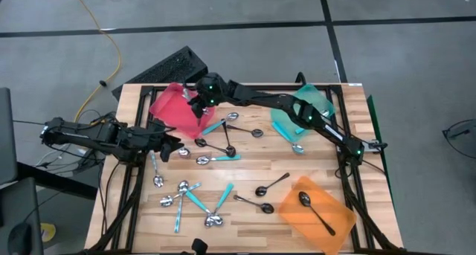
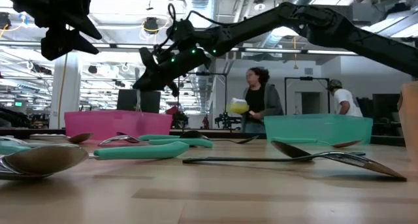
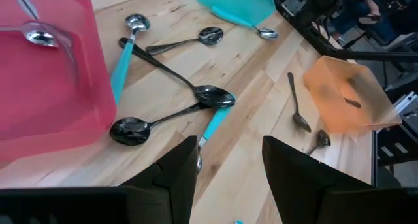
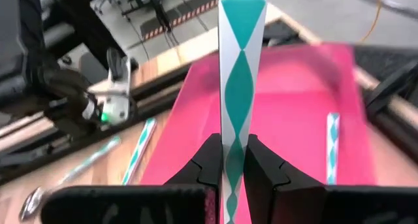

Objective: Sort silverware by color (type)
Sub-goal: Put the blue patterned spoon into the red bin

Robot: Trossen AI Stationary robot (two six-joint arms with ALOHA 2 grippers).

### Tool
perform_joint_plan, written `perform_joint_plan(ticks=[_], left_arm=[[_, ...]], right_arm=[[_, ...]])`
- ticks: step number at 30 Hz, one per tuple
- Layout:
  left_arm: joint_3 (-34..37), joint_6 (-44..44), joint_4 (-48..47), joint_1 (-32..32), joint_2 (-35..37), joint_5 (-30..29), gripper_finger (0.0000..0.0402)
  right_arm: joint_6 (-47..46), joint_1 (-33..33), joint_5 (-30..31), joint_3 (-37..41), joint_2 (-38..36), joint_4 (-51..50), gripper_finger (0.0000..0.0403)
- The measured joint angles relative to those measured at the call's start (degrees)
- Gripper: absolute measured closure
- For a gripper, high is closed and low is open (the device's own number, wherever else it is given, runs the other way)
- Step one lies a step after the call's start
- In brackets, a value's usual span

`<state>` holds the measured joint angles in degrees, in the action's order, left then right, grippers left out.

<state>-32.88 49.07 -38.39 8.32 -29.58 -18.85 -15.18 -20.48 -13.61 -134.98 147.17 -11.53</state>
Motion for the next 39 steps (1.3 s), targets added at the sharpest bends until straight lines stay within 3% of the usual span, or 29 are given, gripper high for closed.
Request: perform_joint_plan(ticks=[29,33,39], left_arm=[[0.0,0.0,-3.4,0.0,0.0,-2.9,0.0246],[0.0,0.0,-3.4,0.0,0.0,-3.0,0.0246],[0.0,0.0,-3.6,0.0,0.0,-3.0,0.0246]], right_arm=[[-1.6,-0.9,2.2,1.0,1.6,1.7,0.0345],[-7.1,-1.5,0.8,1.0,2.5,2.1,0.0345],[-7.4,-1.3,2.3,1.1,3.9,3.6,0.0345]])
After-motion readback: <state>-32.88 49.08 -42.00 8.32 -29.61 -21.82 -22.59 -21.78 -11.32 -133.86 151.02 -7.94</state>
